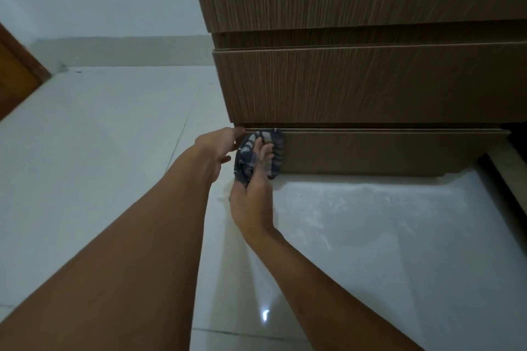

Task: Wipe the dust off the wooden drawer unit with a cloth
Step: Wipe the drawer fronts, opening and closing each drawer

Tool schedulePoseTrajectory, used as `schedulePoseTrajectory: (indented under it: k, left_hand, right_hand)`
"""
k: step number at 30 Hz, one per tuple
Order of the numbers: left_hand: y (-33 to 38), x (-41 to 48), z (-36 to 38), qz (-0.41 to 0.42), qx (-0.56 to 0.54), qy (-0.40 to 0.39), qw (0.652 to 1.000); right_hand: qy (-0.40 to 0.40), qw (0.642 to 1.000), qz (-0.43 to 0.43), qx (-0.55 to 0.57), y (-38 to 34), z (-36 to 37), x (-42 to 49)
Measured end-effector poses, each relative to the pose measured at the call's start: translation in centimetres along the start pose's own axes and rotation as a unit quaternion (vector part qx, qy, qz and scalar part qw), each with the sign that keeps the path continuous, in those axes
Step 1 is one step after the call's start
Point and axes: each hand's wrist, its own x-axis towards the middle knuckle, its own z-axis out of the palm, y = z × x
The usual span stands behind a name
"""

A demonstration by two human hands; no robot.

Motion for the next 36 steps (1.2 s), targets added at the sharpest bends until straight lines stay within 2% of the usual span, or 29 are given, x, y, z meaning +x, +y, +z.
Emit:
schedulePoseTrajectory:
  k: [4, 7, 10, 16, 20, 23, 27, 32, 34, 36]
  left_hand:
    - [0.4, 0.2, -0.1, 0.005, 0.042, -0.014, 0.999]
    - [0.7, 0.2, -0.4, -0.010, 0.065, -0.022, 0.998]
    - [0.8, 0.1, -0.5, -0.006, 0.062, -0.019, 0.998]
    - [1.1, -0.4, -0.3, 0.034, 0.080, -0.027, 0.996]
    - [0.9, -0.3, -0.2, 0.039, 0.085, -0.023, 0.995]
    - [0.5, 0.3, -0.2, 0.048, 0.073, -0.005, 0.996]
    - [-0.3, 0.5, -0.8, 0.022, 0.040, 0.005, 0.999]
    - [-1.6, -0.8, -2.1, -0.027, -0.011, 0.040, 0.999]
    - [-1.7, -1.8, -2.5, -0.019, -0.010, 0.017, 1.000]
    - [-1.3, -3.3, -3.0, -0.022, -0.010, -0.042, 0.999]
  right_hand:
    - [-0.046, 0.999, -0.010, 0.001, 0.5, 0.8, -0.4]
    - [-0.114, 0.993, -0.007, -0.018, 1.3, 0.6, -0.6]
    - [-0.180, 0.981, 0.067, 0.003, 1.7, -0.7, -0.5]
    - [-0.125, 0.949, 0.237, 0.164, 2.4, -2.1, -2.8]
    - [-0.021, 0.928, 0.290, 0.232, 1.9, -1.9, -2.7]
    - [0.017, 0.904, 0.330, 0.270, 0.4, -2.0, -1.1]
    - [-0.028, 0.881, 0.364, 0.300, -1.7, -1.8, 0.9]
    - [-0.086, 0.871, 0.333, 0.350, -3.0, -3.2, 1.8]
    - [-0.095, 0.869, 0.325, 0.362, -3.5, -4.5, 1.7]
    - [-0.113, 0.869, 0.318, 0.362, -4.1, -6.0, 1.5]
